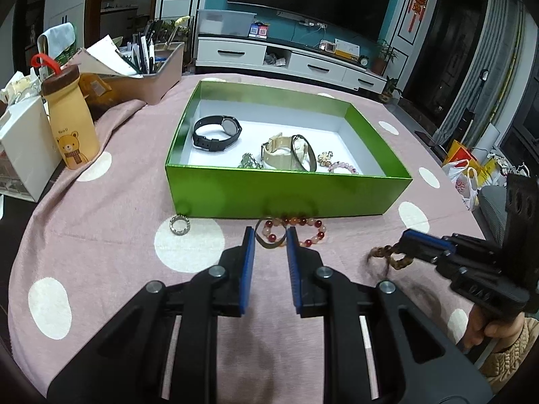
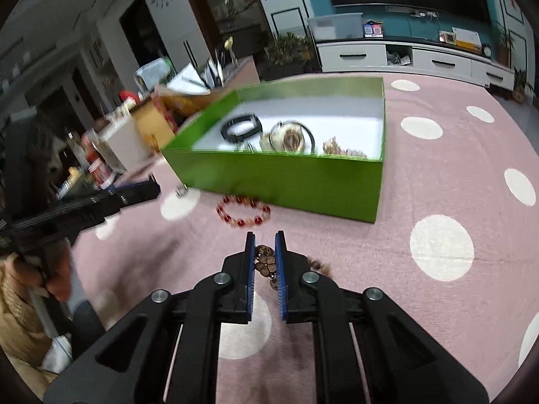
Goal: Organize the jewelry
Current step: 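Grasp the small dark ring with the left tool while the right tool grasps the brown bead bracelet, then carry the dark ring and brown bead bracelet into the green box, open both tools, then withdraw both tools from the box toward the remaining jewelry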
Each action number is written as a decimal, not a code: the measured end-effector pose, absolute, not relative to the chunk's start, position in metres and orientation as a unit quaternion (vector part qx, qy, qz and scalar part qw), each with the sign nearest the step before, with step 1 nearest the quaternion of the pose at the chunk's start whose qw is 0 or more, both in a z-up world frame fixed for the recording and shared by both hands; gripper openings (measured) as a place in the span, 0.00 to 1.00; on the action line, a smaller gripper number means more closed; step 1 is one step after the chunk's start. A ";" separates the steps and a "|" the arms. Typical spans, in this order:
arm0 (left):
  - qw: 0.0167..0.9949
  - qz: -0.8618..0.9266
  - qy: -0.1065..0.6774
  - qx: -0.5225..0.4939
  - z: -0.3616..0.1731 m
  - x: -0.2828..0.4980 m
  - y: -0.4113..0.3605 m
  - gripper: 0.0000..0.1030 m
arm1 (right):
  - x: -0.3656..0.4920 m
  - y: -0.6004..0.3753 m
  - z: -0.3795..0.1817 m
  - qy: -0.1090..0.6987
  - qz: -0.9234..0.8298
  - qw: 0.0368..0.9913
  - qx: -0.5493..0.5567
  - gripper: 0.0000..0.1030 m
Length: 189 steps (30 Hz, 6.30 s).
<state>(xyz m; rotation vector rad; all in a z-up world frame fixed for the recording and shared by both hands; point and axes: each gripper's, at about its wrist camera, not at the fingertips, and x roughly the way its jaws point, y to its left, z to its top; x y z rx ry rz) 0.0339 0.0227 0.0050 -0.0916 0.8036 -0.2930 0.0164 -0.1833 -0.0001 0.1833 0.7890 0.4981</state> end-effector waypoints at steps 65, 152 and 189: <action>0.933 -0.171 0.316 -0.012 0.082 0.115 -0.022 0.18 | 0.079 -0.221 0.097 0.248 0.241 0.929 0.134 0.11; 0.887 -0.095 0.452 -0.009 0.016 0.247 -0.041 0.51 | 0.173 -0.218 0.039 0.369 0.161 0.906 0.127 0.43; 0.897 -0.125 0.420 -0.062 0.033 0.076 0.029 0.98 | 0.039 -0.202 0.053 0.360 0.144 0.915 0.108 0.87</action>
